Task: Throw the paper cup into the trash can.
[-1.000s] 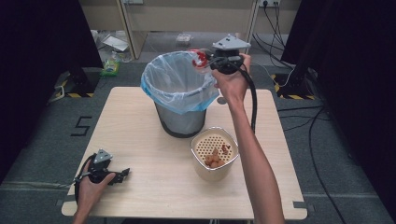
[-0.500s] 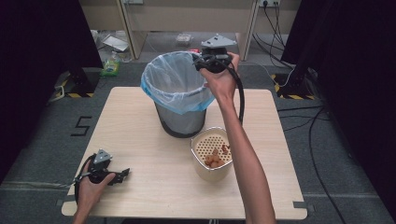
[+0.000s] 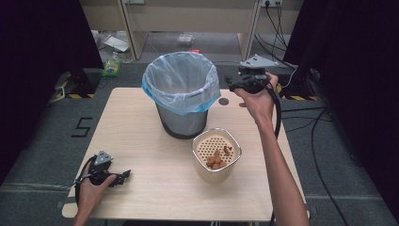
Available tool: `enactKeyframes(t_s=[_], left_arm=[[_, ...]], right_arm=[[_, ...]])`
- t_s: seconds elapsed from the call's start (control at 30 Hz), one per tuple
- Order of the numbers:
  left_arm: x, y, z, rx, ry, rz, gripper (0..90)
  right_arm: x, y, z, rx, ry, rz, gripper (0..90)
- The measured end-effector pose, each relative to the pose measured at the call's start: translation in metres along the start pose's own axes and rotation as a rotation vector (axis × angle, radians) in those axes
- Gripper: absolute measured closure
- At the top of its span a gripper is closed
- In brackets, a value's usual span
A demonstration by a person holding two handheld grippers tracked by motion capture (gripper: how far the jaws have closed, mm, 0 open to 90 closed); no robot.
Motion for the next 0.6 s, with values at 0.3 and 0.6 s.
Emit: enactKeyframes(t_s=[0.3,0.6], left_arm=[[0.0,0.0,0.0,-0.001,0.0,0.0,0.0],[0.0,0.0,0.0,0.0,-0.001,0.0,0.0]], right_arm=[[-0.023,0.015,0.034,0.033,0.003,0.0,41.7],[-0.032,0.015,0.092,0.017,-0.061,0.026,40.8]])
Point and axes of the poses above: each handheld gripper's, and its own axes: x roughly forward along the jaws, z roughly out of its underside, y roughly to its right, the point moved 1 cm from there along x, roughly forward along the jaws, and after that the axes turned 3 degrees about z, right-handed, at the moved point
